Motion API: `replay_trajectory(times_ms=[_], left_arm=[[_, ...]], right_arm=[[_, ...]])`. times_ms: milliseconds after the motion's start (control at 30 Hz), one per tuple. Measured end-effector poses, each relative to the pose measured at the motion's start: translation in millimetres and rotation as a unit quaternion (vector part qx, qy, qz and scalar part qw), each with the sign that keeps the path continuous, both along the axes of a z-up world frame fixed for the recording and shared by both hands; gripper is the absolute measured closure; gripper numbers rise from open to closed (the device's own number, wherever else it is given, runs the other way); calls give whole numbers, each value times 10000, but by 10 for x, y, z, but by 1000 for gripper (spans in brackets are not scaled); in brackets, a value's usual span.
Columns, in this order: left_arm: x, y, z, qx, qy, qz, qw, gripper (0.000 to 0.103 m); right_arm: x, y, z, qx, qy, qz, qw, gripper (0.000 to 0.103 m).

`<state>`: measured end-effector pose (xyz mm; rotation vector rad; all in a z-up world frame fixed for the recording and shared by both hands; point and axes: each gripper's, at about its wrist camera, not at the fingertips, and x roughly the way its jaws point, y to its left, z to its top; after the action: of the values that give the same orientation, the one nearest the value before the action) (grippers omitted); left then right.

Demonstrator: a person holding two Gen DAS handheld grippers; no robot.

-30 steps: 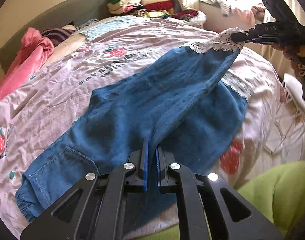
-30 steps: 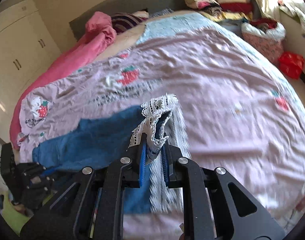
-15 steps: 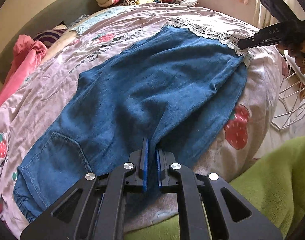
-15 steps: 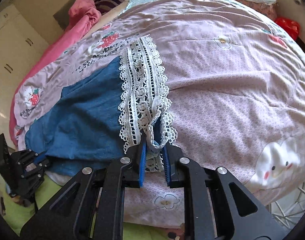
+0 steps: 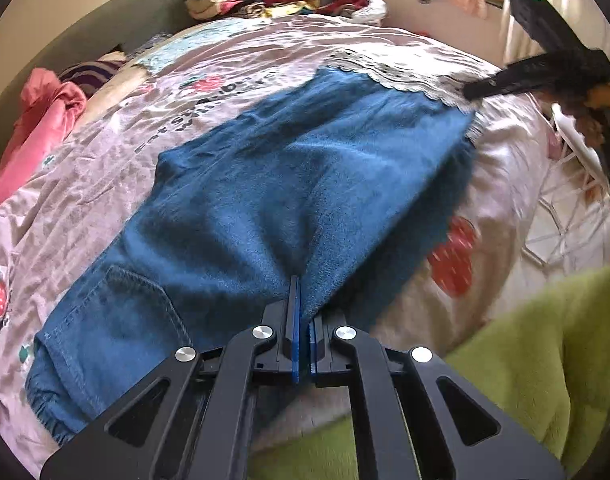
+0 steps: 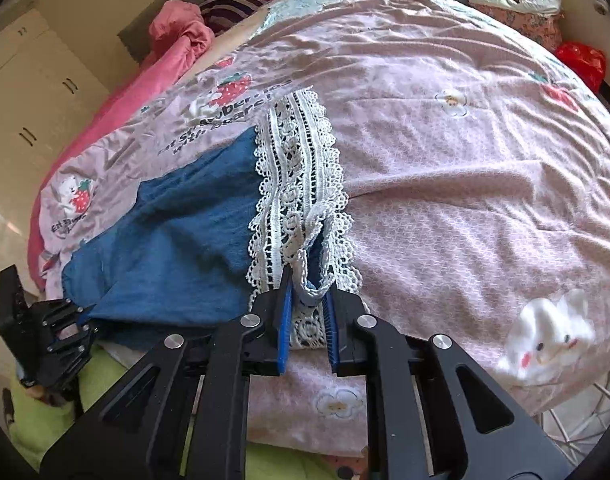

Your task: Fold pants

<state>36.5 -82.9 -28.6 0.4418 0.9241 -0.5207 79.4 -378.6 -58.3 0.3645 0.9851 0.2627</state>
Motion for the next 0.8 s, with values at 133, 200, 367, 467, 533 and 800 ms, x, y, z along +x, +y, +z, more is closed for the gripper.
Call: replay_trajectory(times_ms=[133,200,367,467,533,800], left_arm=[[-45,-24,-109,267,146,-87,9995,100],[-29,-39,-182,324,261,-77,9991,100],[-27,-50,-249,327,311,18,9990,94],[-104,58,-167,-188,506,76,9985,61],[-195,146,-83,-486,468,170,9976,54],[-364,1075,359,-1381,-211,2014,9695,25]], right_arm=[[-13,37,-135,-32,200,35,9998,94],[-12,15,-190,-33,252,-11,9997,94],[-16,-118,-275,-126,359,-301,9988,78],[-72,-170,-90,-429,104,-450,9980,74],[-110,-102,119,-762,-331,-352,9959,74],[-89,873,237,-1371,-976,1470,9747,62]])
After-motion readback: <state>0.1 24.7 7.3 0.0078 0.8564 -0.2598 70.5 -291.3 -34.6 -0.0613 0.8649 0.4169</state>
